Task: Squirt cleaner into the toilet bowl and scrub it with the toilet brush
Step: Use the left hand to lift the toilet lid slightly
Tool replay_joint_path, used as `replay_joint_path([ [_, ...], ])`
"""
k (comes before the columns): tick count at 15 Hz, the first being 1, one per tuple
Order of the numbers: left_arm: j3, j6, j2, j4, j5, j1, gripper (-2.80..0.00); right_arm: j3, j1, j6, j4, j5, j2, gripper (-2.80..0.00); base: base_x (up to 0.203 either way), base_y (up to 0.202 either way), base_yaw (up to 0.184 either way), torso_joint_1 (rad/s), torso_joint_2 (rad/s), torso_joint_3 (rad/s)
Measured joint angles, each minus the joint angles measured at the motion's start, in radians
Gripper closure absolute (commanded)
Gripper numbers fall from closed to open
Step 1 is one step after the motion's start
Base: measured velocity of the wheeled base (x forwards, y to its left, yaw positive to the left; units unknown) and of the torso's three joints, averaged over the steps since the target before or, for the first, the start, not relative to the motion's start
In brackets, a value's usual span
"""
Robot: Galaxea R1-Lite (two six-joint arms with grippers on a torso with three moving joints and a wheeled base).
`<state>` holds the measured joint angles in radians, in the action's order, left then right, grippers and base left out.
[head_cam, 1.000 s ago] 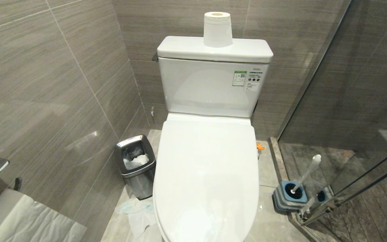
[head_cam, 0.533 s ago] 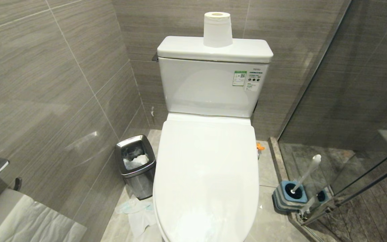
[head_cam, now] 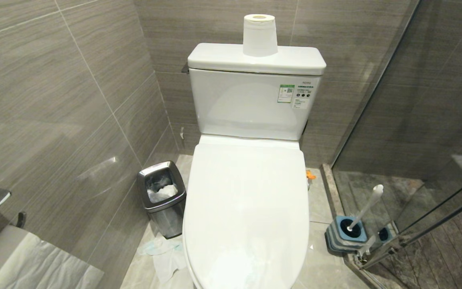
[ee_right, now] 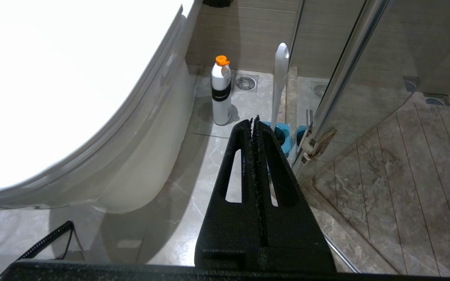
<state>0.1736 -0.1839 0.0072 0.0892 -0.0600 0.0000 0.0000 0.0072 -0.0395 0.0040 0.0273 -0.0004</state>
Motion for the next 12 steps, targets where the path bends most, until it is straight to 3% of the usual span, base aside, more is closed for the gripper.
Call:
replay_joint_path([
  [9, 0.183, -0.015, 0.088, 0.006, -0.005, 0.000, 0.00, 0.000, 0.000, 0.000, 0.000, 0.000, 0.000, 0.00, 0.000, 0.000, 0.000, 0.000, 0.00, 0.000],
  [12, 0.289, -0.014, 0.169, 0.005, -0.038, 0.000, 0.00, 0.000, 0.000, 0.000, 0.000, 0.000, 0.000, 0.00, 0.000, 0.000, 0.000, 0.000, 0.00, 0.000],
])
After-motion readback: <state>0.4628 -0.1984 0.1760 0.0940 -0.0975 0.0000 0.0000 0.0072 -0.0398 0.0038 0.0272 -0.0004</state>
